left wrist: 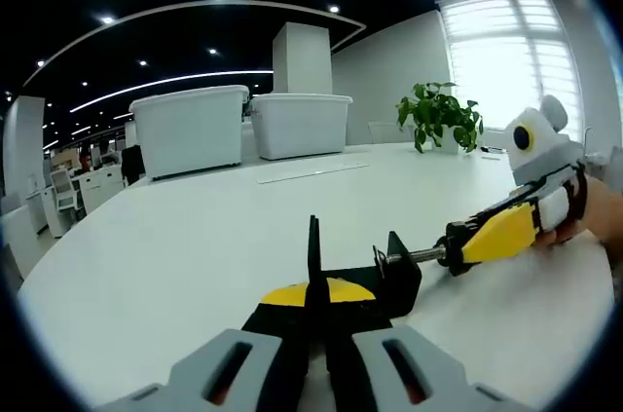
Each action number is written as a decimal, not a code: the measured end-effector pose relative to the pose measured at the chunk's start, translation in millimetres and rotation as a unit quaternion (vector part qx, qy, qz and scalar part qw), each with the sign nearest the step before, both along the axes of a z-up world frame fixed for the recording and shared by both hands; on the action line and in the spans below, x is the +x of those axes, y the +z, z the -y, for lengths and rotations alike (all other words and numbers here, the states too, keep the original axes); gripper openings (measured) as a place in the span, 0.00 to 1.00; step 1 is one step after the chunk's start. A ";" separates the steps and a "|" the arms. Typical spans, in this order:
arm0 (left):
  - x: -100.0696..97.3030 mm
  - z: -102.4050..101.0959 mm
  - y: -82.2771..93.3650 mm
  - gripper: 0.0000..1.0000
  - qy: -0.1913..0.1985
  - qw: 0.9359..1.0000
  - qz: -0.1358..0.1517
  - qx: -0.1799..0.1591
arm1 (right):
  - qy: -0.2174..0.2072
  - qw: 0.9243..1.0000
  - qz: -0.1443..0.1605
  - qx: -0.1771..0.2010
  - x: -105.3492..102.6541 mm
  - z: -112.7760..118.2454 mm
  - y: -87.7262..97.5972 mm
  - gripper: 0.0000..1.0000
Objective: Clamp the fixed fixture on the desktop, loosen the retaining clip, secure it to the edge of the desk, and tighten the retaining clip.
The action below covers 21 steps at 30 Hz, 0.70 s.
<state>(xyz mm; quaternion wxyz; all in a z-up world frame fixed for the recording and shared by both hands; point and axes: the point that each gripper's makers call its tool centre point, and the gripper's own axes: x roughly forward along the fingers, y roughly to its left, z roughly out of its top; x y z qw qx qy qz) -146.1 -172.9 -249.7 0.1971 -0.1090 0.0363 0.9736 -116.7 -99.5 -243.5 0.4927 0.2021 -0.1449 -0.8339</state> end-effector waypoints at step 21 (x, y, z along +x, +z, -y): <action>-4.4 3.9 -0.8 0.05 0.005 1.000 0.001 0.001 | -0.006 0.905 -0.380 0.194 4.7 7.8 14.3 0.23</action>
